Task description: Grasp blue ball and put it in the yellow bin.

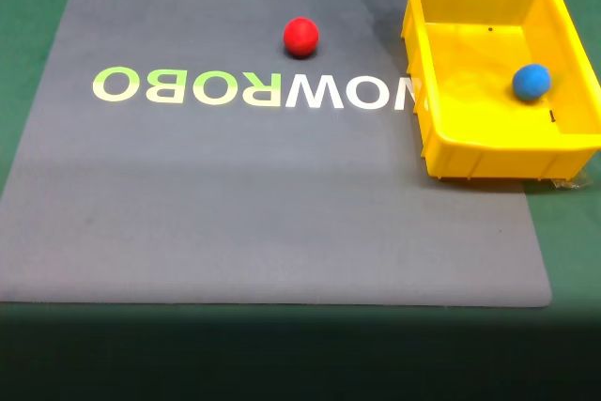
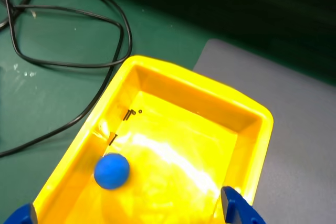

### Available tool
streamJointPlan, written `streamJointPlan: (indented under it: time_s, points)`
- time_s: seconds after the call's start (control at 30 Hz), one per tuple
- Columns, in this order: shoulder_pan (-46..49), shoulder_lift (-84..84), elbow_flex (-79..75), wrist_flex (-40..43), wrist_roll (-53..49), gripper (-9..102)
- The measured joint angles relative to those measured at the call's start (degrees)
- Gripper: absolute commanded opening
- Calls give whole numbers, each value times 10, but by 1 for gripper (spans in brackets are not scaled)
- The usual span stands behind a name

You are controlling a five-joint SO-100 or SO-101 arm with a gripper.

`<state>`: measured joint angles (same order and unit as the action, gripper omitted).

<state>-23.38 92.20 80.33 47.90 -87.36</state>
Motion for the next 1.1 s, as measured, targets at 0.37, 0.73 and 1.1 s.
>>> streamJointPlan:
  time_s: [0.37, 0.73, 1.1]
  points:
    - [125, 277, 305, -7, -62, 0]
    - [328, 628, 745, -17, -149, 0]
    - [327, 809, 903, 49, -127, 0]
